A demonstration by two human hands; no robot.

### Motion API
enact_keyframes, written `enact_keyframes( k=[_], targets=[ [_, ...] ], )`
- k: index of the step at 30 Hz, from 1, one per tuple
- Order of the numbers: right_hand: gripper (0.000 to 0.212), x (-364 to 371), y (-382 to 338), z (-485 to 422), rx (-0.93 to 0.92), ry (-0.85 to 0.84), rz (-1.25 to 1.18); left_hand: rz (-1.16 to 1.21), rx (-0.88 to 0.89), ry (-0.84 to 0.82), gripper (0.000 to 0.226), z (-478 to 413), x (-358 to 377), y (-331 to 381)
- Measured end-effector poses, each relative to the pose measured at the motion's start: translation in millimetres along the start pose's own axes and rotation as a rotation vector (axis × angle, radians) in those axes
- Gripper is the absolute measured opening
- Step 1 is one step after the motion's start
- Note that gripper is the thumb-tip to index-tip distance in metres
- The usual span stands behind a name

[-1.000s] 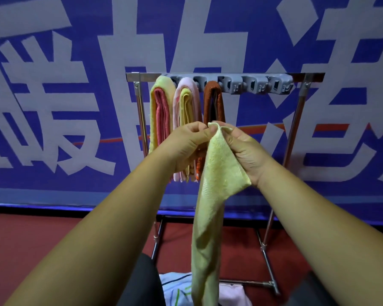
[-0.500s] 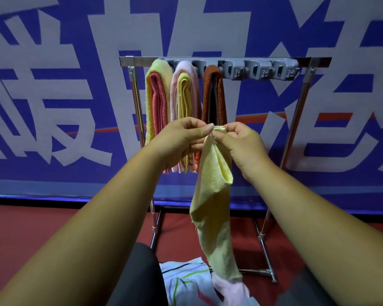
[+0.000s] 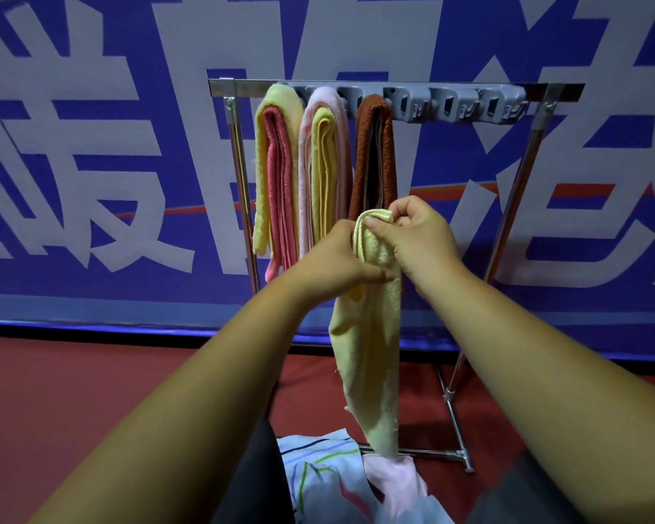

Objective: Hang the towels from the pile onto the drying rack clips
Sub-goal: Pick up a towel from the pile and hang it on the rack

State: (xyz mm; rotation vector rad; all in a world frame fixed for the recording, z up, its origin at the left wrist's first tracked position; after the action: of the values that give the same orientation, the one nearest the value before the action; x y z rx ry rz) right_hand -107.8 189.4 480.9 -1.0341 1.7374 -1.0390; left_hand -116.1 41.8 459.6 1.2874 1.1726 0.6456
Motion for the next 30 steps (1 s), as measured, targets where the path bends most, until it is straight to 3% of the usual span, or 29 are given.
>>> enact_keyframes(
  k=[5,10,17,23,30],
  targets=[
    [0.025,-7,11,-4,-0.029,0.08,0.072,-0.242,-0.062,0.258,0.032,3,-15,-32],
    [0.031,-29,21,-8,-0.044,0.141,0.184,0.008,-0.034,0.461,0.02,8,-57,-41],
    [0.033,-39,15,-12,0.005,-0.005,0.18,0.153,0.04,0.426,0.011,7,-83,-6],
    [0.014,-36,-11,-14,0.08,-0.199,-0.212,0.212,0.113,0.406,0.014,1,-91,31],
    [0.005,-39,-49,-21,0.068,-0.192,-0.283,0.179,0.117,0.465,0.017,-3,-106,76]
  ],
)
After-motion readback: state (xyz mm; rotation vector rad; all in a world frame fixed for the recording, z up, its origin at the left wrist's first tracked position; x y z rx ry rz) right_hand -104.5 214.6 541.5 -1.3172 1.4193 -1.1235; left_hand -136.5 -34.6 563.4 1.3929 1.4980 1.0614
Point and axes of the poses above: each hand's wrist, its own z-axis away from the middle knuckle, its own x-axis out of the palm, y = z × x, the point moved 7 cm from there along -z, towards the middle knuckle, and after that the axes turned 5 degrees about z, right-handed, at the moved point
